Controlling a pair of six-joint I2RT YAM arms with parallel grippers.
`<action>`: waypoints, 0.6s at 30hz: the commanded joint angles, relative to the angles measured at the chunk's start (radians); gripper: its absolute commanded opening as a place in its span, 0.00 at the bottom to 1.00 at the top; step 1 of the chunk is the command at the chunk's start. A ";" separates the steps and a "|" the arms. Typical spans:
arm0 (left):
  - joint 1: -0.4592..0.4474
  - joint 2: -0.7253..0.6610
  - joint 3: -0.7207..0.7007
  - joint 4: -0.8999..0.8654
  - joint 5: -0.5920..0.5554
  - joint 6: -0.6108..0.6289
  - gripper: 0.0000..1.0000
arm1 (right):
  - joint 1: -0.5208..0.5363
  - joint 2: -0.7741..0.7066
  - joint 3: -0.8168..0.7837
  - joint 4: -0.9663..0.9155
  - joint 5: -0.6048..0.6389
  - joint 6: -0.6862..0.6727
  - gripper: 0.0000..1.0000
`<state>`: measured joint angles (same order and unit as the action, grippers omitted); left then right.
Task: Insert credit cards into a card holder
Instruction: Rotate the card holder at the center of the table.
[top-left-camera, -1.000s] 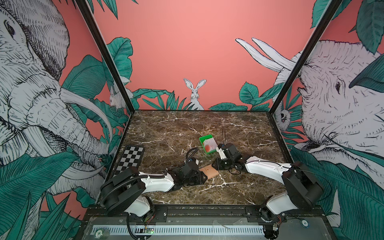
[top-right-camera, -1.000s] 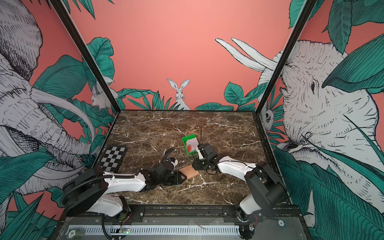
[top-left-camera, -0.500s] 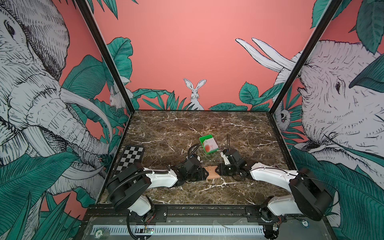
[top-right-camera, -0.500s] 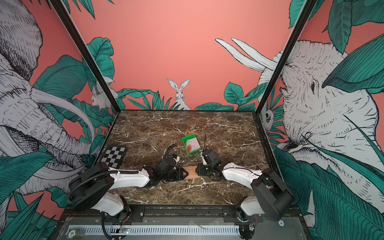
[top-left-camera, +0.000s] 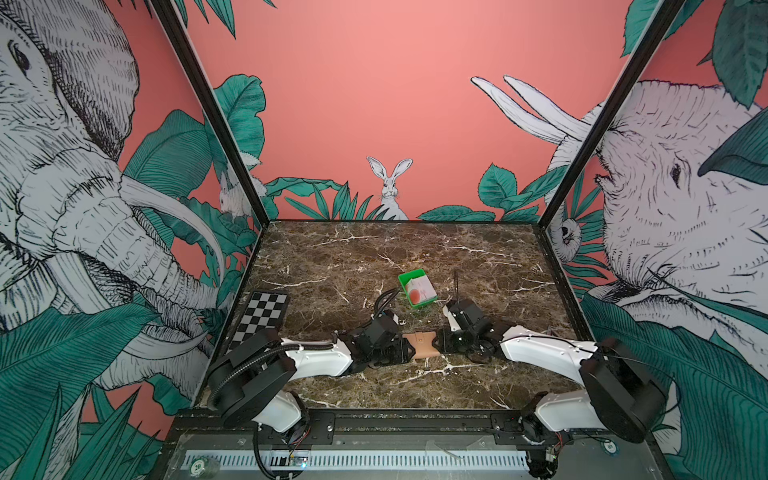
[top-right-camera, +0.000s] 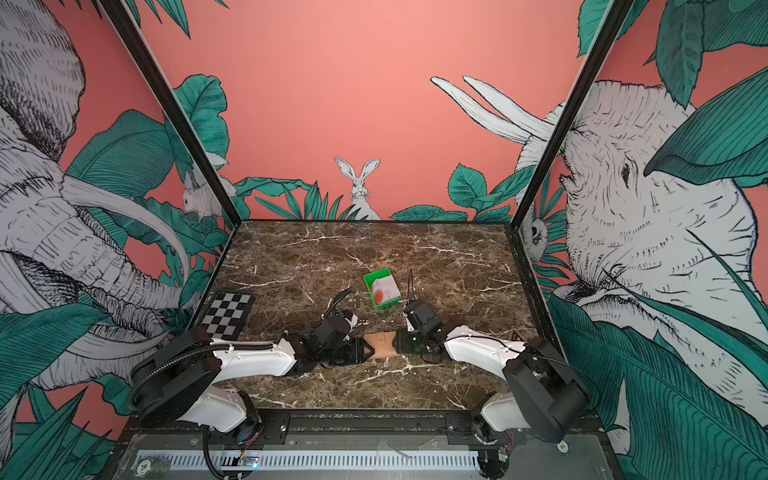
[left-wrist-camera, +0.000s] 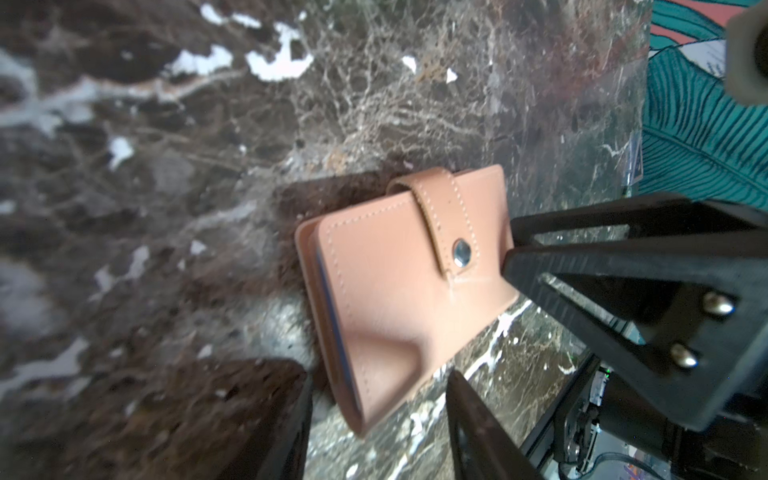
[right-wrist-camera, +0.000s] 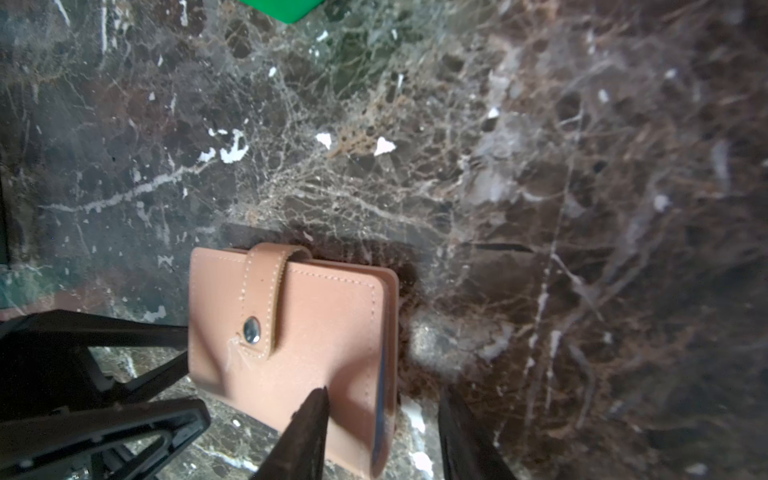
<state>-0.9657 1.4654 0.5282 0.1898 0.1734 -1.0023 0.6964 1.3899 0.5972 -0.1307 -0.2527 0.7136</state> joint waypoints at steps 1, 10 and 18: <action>0.007 -0.010 -0.007 -0.049 0.006 0.005 0.54 | 0.029 0.029 0.020 0.064 -0.028 0.005 0.44; 0.034 0.066 0.021 0.039 0.024 -0.007 0.54 | 0.051 0.037 -0.022 0.125 -0.047 0.040 0.45; 0.071 0.116 0.111 0.019 0.047 0.055 0.54 | 0.115 -0.026 -0.073 0.147 -0.010 0.106 0.46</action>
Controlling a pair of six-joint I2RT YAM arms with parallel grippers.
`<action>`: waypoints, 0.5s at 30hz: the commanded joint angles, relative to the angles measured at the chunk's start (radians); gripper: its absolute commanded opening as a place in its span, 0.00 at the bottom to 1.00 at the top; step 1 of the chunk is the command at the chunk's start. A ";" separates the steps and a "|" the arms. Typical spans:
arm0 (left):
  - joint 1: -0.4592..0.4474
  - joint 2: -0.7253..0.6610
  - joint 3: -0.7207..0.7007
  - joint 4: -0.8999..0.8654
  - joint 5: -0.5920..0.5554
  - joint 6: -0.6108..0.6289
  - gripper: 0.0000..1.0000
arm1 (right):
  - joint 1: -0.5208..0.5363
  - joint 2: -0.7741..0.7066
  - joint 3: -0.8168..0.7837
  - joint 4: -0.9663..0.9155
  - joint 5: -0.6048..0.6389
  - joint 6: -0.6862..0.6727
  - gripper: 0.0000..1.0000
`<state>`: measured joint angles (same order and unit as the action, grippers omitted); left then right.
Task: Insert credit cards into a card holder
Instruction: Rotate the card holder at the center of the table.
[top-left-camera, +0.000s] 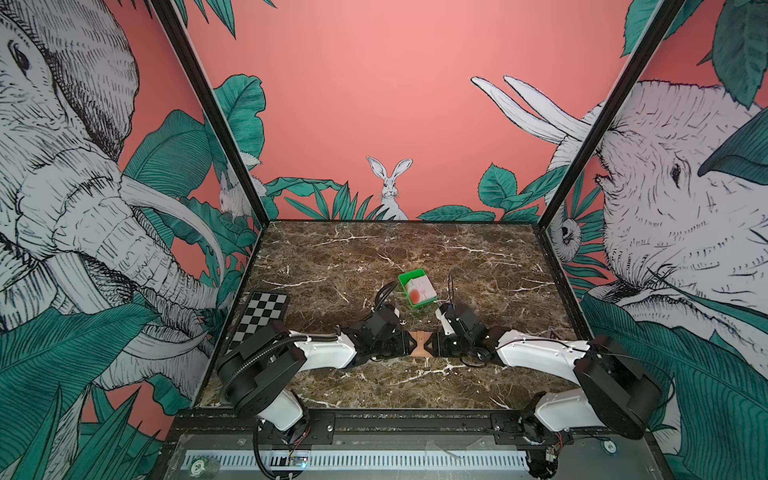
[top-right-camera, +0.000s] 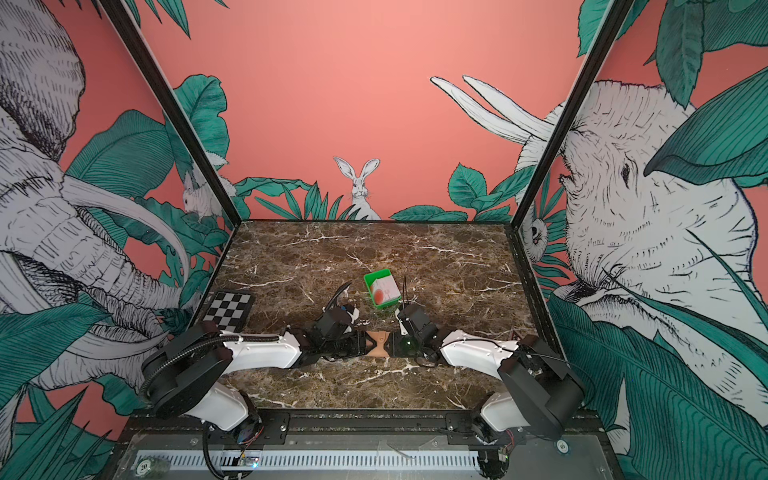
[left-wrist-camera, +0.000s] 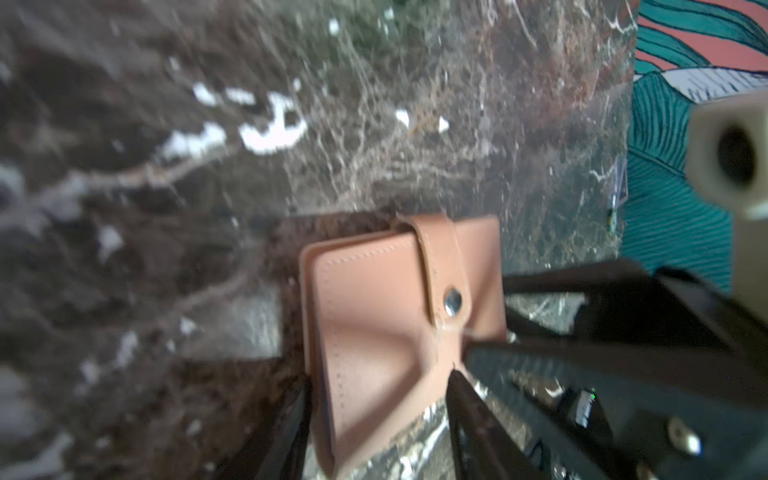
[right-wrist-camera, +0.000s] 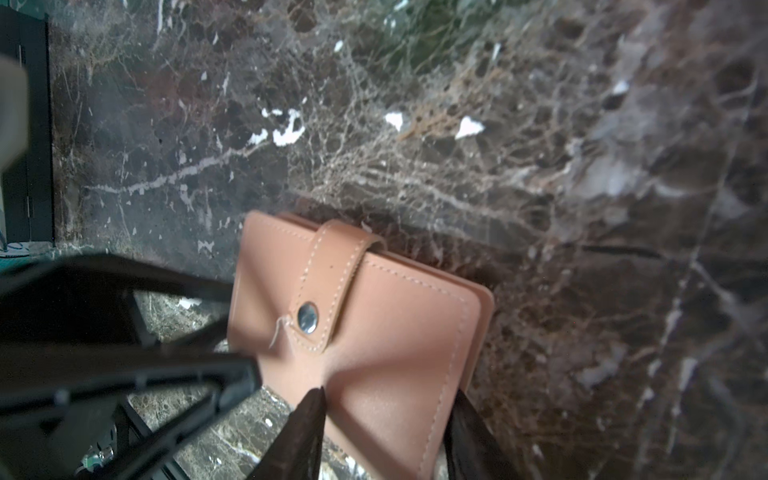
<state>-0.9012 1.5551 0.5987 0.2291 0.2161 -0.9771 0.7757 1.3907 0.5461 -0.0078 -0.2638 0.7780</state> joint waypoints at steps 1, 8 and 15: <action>0.008 0.040 0.055 -0.017 0.009 0.034 0.54 | 0.049 -0.039 -0.031 0.033 0.009 0.056 0.46; 0.039 0.075 0.121 -0.036 0.000 0.087 0.54 | 0.175 -0.060 -0.023 0.036 0.089 0.120 0.48; 0.050 -0.009 0.146 -0.206 -0.060 0.158 0.54 | 0.274 -0.033 0.023 0.001 0.170 0.132 0.49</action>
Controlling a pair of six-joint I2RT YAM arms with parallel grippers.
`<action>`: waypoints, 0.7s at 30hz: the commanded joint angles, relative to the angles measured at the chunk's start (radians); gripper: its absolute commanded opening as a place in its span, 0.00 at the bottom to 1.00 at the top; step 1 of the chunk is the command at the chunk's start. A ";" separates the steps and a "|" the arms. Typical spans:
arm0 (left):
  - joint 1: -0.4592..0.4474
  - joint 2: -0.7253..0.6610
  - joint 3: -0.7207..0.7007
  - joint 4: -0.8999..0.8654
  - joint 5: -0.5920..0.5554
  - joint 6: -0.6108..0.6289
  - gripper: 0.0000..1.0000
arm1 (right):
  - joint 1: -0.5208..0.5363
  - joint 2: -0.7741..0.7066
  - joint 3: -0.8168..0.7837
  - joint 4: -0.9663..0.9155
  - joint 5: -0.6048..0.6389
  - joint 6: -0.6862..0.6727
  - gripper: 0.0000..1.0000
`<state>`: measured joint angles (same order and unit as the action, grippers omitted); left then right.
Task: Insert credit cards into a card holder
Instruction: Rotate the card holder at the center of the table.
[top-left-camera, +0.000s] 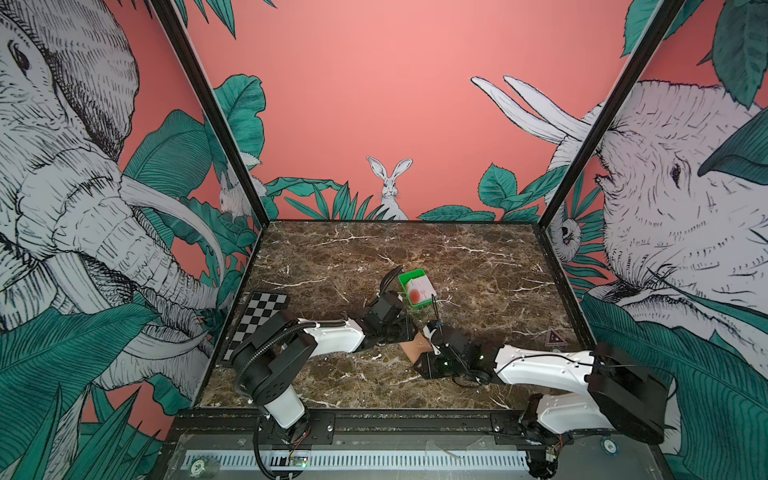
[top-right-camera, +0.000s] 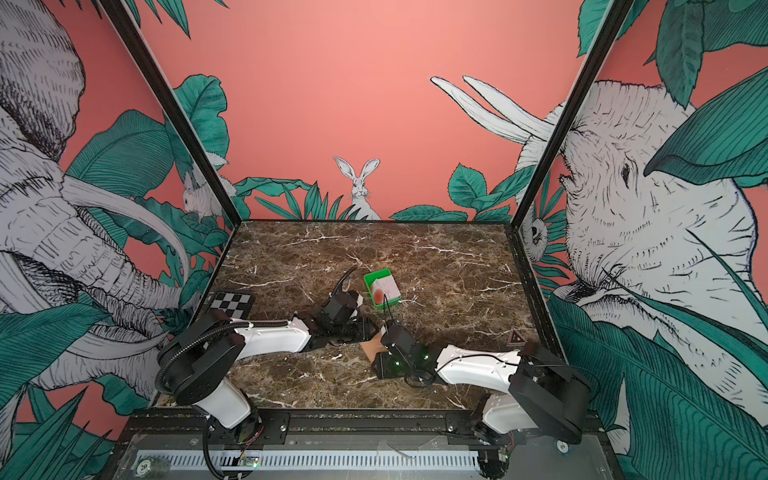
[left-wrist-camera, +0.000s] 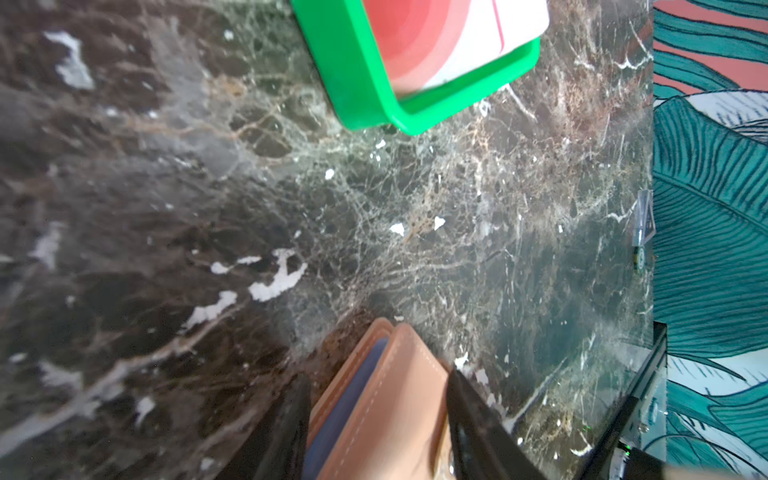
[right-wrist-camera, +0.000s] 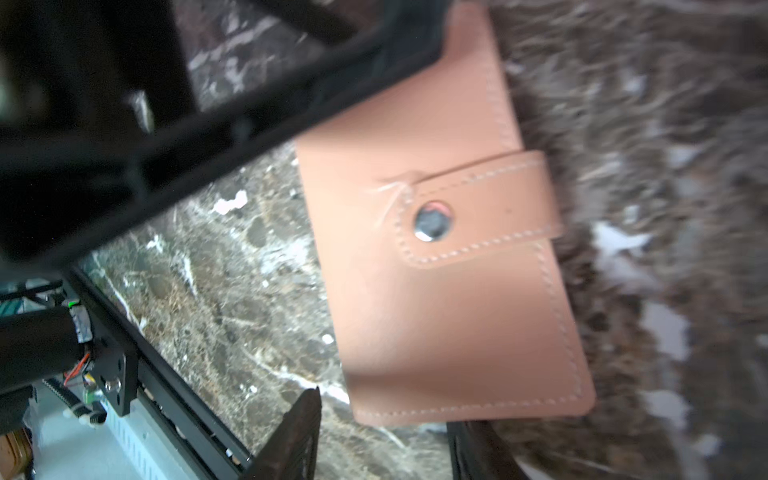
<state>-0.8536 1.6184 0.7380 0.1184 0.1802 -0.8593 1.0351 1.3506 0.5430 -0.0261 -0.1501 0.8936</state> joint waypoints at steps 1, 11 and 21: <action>0.004 -0.092 -0.004 -0.111 -0.026 0.044 0.55 | 0.014 0.003 0.026 0.018 0.061 0.014 0.50; 0.009 -0.360 -0.130 -0.284 -0.084 0.047 0.58 | -0.043 -0.059 0.154 -0.255 0.139 -0.140 0.56; -0.021 -0.458 -0.321 -0.084 0.011 -0.128 0.58 | -0.158 0.024 0.270 -0.310 0.035 -0.270 0.61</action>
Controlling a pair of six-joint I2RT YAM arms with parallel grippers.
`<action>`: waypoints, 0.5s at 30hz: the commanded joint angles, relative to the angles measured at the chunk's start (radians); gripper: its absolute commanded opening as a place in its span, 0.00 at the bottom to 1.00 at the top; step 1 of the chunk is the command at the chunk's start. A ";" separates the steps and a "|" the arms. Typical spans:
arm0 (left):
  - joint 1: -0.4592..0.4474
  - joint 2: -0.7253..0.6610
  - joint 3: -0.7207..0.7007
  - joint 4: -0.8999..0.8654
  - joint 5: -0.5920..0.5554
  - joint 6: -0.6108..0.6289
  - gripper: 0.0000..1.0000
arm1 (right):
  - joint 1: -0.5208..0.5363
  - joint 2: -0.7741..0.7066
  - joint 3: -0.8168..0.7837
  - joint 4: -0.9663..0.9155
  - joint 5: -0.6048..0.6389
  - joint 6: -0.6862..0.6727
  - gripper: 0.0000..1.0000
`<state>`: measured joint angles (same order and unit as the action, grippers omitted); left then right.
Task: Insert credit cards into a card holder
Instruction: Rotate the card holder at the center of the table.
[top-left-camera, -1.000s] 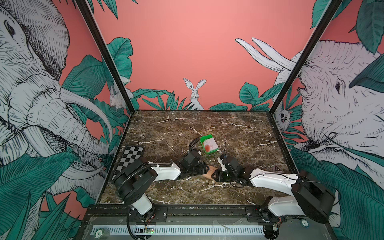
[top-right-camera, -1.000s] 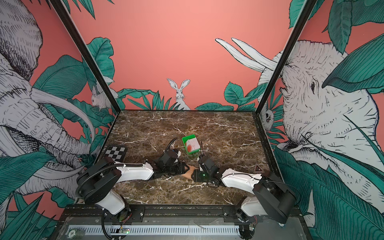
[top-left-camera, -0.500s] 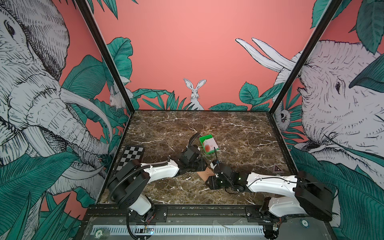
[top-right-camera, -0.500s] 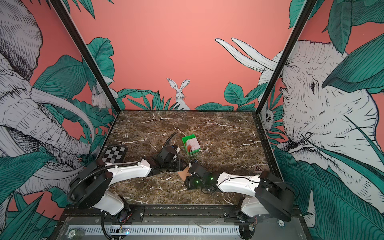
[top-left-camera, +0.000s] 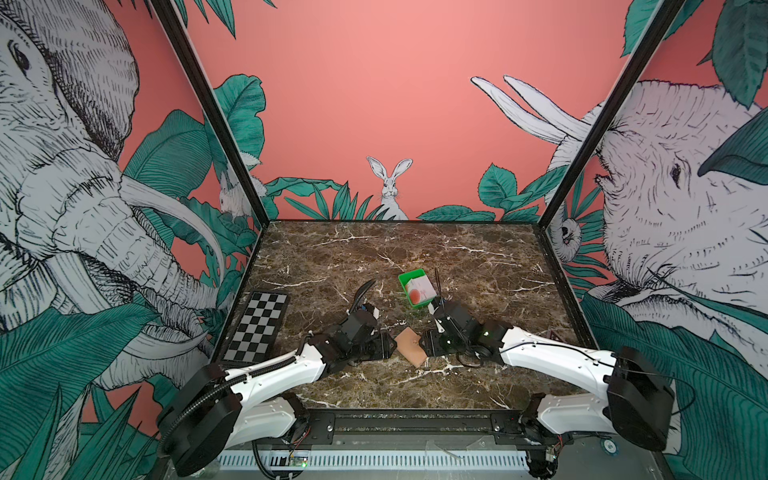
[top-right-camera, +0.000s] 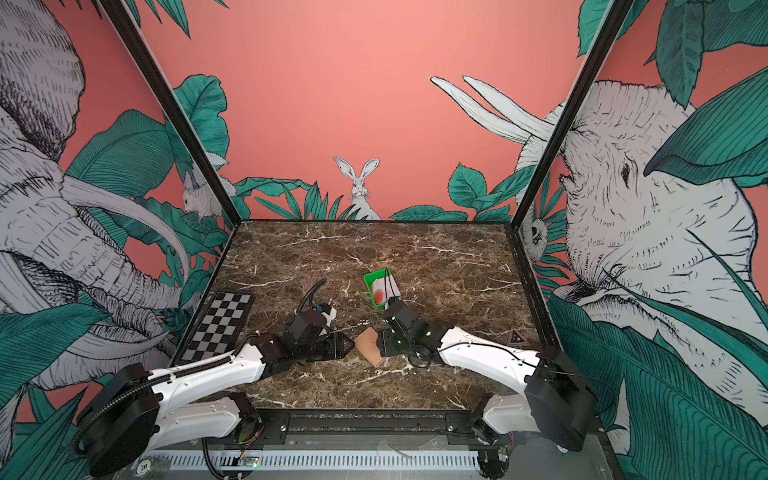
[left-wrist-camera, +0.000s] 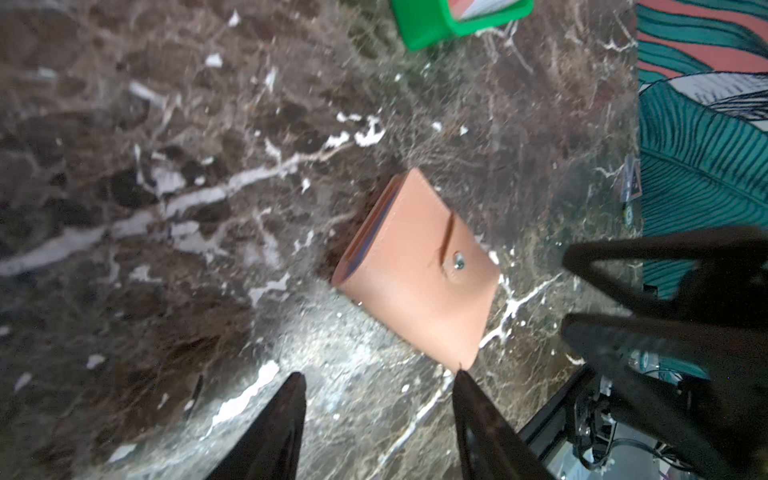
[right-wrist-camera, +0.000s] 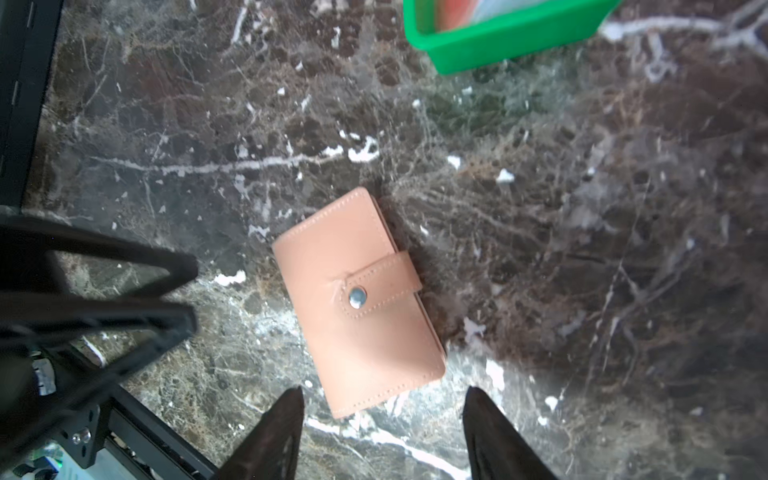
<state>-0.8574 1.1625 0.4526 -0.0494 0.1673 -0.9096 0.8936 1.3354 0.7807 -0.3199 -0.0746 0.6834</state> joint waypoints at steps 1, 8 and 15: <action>-0.031 0.009 -0.034 0.088 0.013 -0.082 0.58 | -0.026 0.057 0.039 -0.004 -0.056 -0.065 0.61; -0.086 0.129 -0.020 0.237 0.017 -0.135 0.58 | -0.056 0.133 0.009 0.118 -0.145 -0.031 0.55; -0.086 0.233 0.000 0.351 0.032 -0.144 0.58 | -0.059 0.135 -0.097 0.240 -0.191 0.048 0.53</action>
<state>-0.9413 1.3666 0.4320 0.2184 0.1898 -1.0313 0.8371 1.4715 0.7219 -0.1616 -0.2279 0.6861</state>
